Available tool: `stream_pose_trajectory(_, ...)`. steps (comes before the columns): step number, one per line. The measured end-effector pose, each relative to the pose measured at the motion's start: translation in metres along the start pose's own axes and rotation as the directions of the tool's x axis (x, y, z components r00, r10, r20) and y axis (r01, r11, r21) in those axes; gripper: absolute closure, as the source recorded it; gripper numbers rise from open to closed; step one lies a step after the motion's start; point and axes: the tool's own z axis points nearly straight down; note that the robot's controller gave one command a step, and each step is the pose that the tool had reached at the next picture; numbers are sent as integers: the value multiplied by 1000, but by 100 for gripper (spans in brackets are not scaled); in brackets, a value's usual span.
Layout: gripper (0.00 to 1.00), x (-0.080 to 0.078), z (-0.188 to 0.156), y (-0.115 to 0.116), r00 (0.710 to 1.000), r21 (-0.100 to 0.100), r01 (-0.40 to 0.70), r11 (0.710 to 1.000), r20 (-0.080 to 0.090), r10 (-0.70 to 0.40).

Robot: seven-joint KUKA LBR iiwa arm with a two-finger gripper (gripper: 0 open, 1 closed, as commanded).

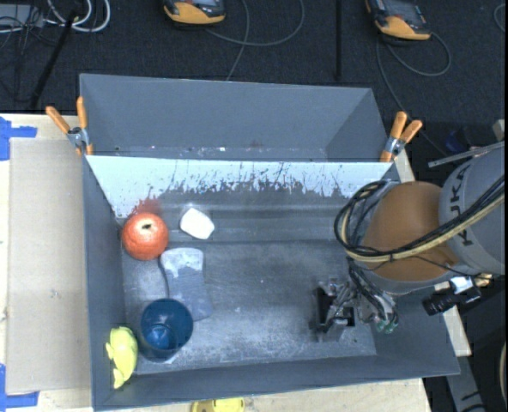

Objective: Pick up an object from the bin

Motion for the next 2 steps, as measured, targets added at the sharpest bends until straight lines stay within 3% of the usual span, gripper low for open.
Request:
stream_pose_trajectory(1,100,-4,0,-9,1000,-3,30,1000,3,-30)
stream_pose_trajectory(2,100,-4,-140,-15,1000,-1,22,1000,3,-22)
